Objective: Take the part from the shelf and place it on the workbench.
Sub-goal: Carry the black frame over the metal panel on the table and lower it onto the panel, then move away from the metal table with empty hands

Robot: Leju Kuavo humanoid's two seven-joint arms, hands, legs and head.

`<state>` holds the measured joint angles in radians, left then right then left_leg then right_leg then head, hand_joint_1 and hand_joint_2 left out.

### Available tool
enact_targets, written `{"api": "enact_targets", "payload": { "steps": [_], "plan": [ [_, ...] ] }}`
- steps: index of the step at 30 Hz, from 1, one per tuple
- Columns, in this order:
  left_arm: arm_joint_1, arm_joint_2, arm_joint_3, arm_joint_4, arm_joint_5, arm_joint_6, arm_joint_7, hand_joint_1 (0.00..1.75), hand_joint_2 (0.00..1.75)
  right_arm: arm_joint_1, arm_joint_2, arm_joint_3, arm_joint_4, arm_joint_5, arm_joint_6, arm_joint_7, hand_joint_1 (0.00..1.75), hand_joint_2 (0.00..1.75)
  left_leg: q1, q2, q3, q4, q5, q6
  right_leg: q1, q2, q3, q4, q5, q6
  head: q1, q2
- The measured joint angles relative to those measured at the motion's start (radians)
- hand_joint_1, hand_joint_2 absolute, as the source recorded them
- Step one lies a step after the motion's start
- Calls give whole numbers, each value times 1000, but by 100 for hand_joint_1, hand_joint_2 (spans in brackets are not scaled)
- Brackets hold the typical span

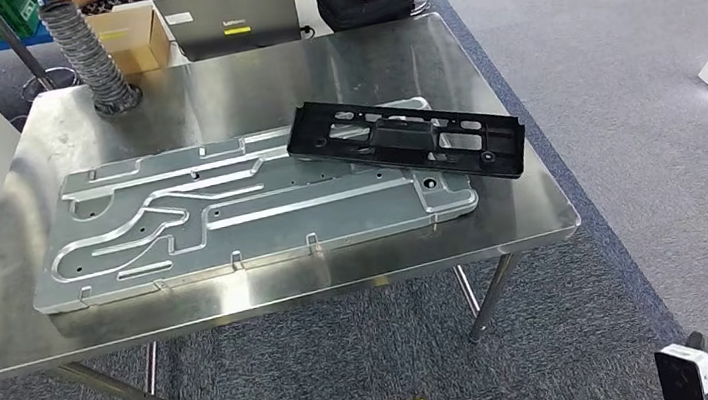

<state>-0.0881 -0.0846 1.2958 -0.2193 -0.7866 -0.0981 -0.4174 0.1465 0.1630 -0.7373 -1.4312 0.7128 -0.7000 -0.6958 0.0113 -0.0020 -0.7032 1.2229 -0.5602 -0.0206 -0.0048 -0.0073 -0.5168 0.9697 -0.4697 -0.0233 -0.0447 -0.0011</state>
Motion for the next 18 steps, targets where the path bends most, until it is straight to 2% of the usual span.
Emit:
{"api": "enact_targets", "payload": {
  "steps": [1, 2, 3, 4, 5, 6, 7, 8, 10, 11, 12, 13, 14, 15, 16, 18],
  "plan": [
    [1, -1, -1, 0, 0, 2, 0, 0, 0, -8, -5, -16, 61, 18, 0, 0, 0, 0, 0, 0, 1, 48, -12, -2, 1, -1, -16, 2, 11, 0, 0, 0],
    [1, -2, -2, 0, 0, 3, 1, 0, 0, -20, -13, -35, 137, 55, 0, 2, 0, 0, 0, 0, 15, 68, 2, -1, 2, -1, -32, 5, 22, 2, 0, 0],
    [1, -3, -2, 0, 0, 5, 1, 0, 0, -37, -22, -65, 229, 121, 0, 11, 0, 0, 0, 0, 46, 55, 30, 1, 3, -1, -47, 9, 32, 4, 0, 0],
    [1, -4, -3, 0, 0, 7, 1, 0, 0, -55, -31, -105, 325, 212, 0, 29, 0, 0, 0, 0, 93, 8, 55, 5, 4, -1, -61, 13, 40, 7, 0, 0],
    [0, -6, -3, 0, -1, 9, 1, 0, 0, -72, -37, -155, 416, 322, 0, 62, 0, 0, -2, -1, 153, -63, 62, 10, 5, -1, -73, 19, 46, 10, 0, 0],
    [-1, -7, -4, 0, -1, 12, 1, 0, 0, -85, -40, -206, 496, 440, 0, 114, 0, 0, -3, -2, 207, -139, 53, 14, 7, -2, -82, 26, 52, 15, 0, 0],
    [-2, -9, -4, 0, -2, 16, 1, 0, 0, -97, -41, -253, 567, 555, 0, 188, 0, 0, -6, -3, 244, -196, 39, 19, 8, -4, -88, 30, 58, 19, 0, 0],
    [-2, -11, -4, 0, -4, 19, 1, 0, 0, -107, -42, -291, 634, 656, 0, 281, 0, 0, -9, -2, 263, -231, 27, 24, 8, -6, -92, 33, 66, 25, 0, 0],
    [1, -16, -4, 0, -10, 22, 3, 0, 0, -124, -46, -337, 769, 792, 10, 481, 0, 0, -9, 2, 254, -244, 36, 38, 6, -4, -98, 34, 78, 36, 0, 0],
    [1, -18, -5, 1, -14, 22, 5, 0, 0, -131, -50, -349, 832, 824, 31, 572, 0, 0, -8, 5, 245, -246, 47, 46, 4, -2, -104, 42, 65, 42, 0, 0],
    [2, -19, -7, 1, -19, 20, 8, 0, 0, -135, -53, -355, 889, 838, 66, 652, 0, 0, -6, 8, 234, -248, 59, 54, 3, 0, -115, 67, 31, 46, 0, 0],
    [2, -21, -9, 2, -24, 17, 10, 0, 0, -141, -55, -358, 940, 844, 112, 722, 0, 0, -5, 11, 220, -249, 71, 60, -1, 2, -129, 110, -19, 49, 0, 0],
    [2, -21, -12, 2, -29, 15, 13, 0, 0, -146, -57, -360, 979, 847, 157, 776, 0, 0, -6, 12, 206, -249, 82, 63, -2, 3, -144, 161, -71, 53, 0, 0],
    [2, -21, -14, 2, -32, 12, 15, 0, 0, -151, -58, -361, 1005, 848, 189, 810, 0, 0, -6, 12, 196, -249, 90, 64, -3, 3, -155, 205, -110, 55, 0, 0],
    [2, -21, -16, 2, -34, 11, 16, 0, 0, -154, -58, -362, 1019, 847, 206, 826, 0, 0, -7, 13, 190, -249, 94, 64, -4, 3, -162, 233, -130, 56, 0, 0],
    [2, -21, -17, 2, -34, 11, 17, 0, 0, -156, -58, -362, 1027, 847, 213, 831, 0, 0, -7, 13, 186, -248, 97, 64, -4, 3, -165, 249, -138, 57, 0, 0]
  ]
}}
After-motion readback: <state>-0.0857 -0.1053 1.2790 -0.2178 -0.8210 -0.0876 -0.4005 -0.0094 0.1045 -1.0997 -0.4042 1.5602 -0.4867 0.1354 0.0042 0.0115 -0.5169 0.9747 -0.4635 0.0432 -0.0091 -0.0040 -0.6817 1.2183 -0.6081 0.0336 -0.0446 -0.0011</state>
